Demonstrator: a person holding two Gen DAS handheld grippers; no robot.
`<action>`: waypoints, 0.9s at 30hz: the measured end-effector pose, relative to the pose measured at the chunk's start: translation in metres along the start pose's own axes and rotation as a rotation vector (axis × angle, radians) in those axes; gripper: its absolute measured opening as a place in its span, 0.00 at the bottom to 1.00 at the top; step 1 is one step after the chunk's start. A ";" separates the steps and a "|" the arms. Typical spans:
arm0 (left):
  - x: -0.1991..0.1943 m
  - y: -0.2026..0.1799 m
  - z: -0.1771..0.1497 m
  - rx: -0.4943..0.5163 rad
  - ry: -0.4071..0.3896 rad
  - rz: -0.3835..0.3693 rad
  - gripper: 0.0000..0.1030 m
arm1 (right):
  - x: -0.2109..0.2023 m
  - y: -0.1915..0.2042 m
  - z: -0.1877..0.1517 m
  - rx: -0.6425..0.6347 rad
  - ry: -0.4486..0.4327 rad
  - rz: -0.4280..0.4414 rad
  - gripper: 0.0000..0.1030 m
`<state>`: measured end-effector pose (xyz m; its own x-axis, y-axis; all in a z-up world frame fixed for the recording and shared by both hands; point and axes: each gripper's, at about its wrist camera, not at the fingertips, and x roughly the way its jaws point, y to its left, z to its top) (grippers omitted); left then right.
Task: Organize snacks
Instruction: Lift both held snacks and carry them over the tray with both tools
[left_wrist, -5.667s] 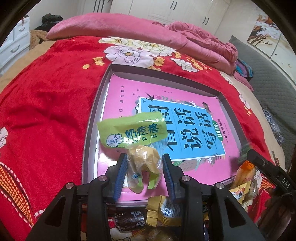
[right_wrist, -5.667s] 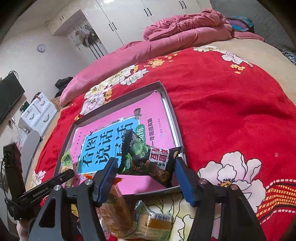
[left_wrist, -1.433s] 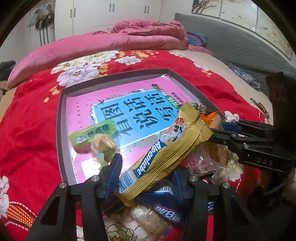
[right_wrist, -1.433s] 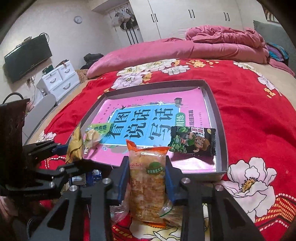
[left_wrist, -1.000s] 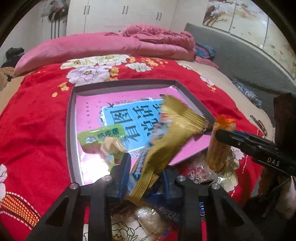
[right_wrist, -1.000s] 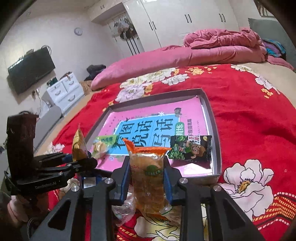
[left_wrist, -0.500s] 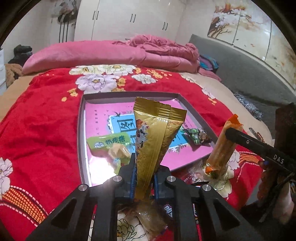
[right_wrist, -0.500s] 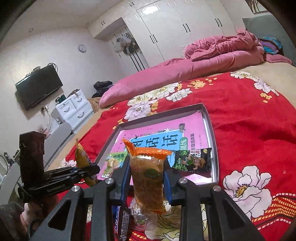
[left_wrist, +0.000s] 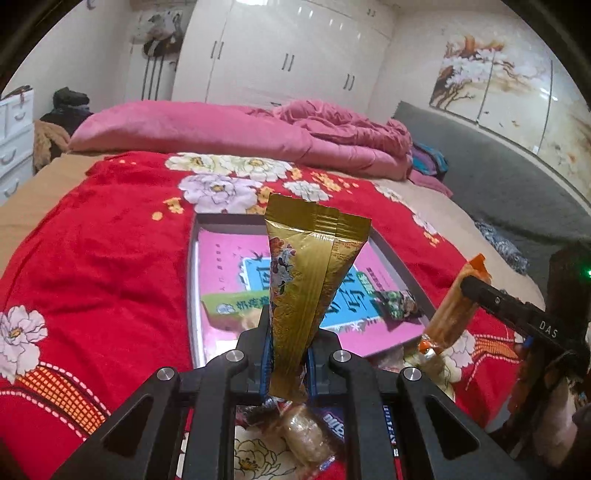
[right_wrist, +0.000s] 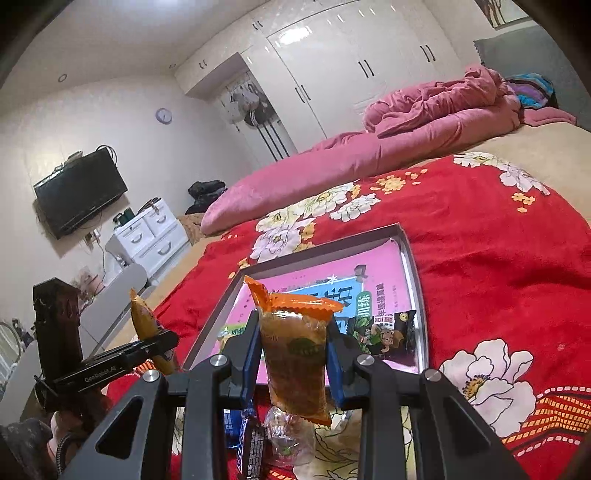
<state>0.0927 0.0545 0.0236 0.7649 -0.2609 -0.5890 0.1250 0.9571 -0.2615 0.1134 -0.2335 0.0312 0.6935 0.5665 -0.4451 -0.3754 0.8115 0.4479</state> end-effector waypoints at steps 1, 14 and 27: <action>-0.001 0.001 0.001 -0.006 -0.008 0.002 0.14 | -0.001 -0.001 0.001 0.003 -0.005 -0.002 0.30; 0.003 -0.003 0.008 -0.011 -0.054 0.012 0.14 | -0.007 -0.020 0.011 0.096 -0.075 -0.032 0.30; 0.030 -0.020 0.011 0.019 -0.028 0.005 0.14 | 0.006 -0.023 0.015 0.125 -0.077 -0.047 0.30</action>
<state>0.1207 0.0292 0.0195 0.7827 -0.2526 -0.5688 0.1330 0.9607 -0.2437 0.1355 -0.2503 0.0298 0.7553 0.5116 -0.4097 -0.2651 0.8101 0.5229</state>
